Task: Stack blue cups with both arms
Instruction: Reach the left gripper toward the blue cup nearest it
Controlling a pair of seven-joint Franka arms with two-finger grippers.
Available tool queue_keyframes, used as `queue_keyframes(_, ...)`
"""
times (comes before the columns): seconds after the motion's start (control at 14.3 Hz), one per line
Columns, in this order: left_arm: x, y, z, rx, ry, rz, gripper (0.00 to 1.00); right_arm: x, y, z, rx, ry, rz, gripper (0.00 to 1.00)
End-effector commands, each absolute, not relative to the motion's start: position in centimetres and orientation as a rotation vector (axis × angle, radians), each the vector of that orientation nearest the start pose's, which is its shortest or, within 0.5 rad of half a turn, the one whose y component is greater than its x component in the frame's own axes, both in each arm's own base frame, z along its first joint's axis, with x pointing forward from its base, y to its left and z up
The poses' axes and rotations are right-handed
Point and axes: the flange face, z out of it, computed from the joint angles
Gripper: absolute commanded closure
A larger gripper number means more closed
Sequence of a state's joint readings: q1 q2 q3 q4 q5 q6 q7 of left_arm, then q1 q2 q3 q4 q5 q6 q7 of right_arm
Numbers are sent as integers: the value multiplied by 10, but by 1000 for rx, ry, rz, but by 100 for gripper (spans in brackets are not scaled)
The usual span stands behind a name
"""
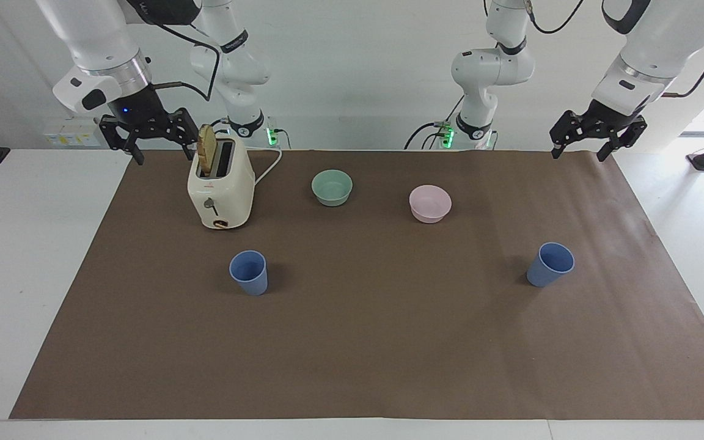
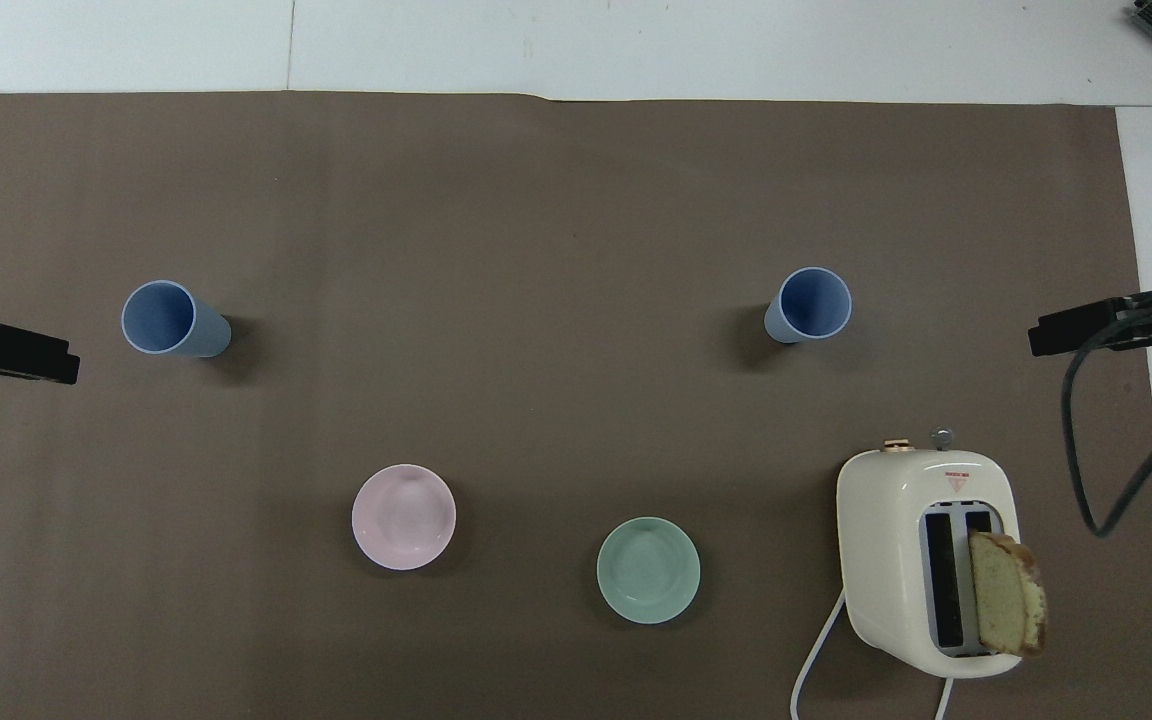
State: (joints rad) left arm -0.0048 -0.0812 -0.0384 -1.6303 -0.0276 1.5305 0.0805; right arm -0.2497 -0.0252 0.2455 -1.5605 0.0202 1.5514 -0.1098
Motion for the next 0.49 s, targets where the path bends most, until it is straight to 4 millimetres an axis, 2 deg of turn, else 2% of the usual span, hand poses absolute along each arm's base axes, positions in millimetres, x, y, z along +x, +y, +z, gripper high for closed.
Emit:
queue_keyframes(0.0,518,-29,637,-3165,208,24,0,541,2,643,-3108,-192,-37,0)
queue_keyframes(0.42,518,-31,637,-3163,212,24,0,541,1,642,-3107,-190,-35,0)
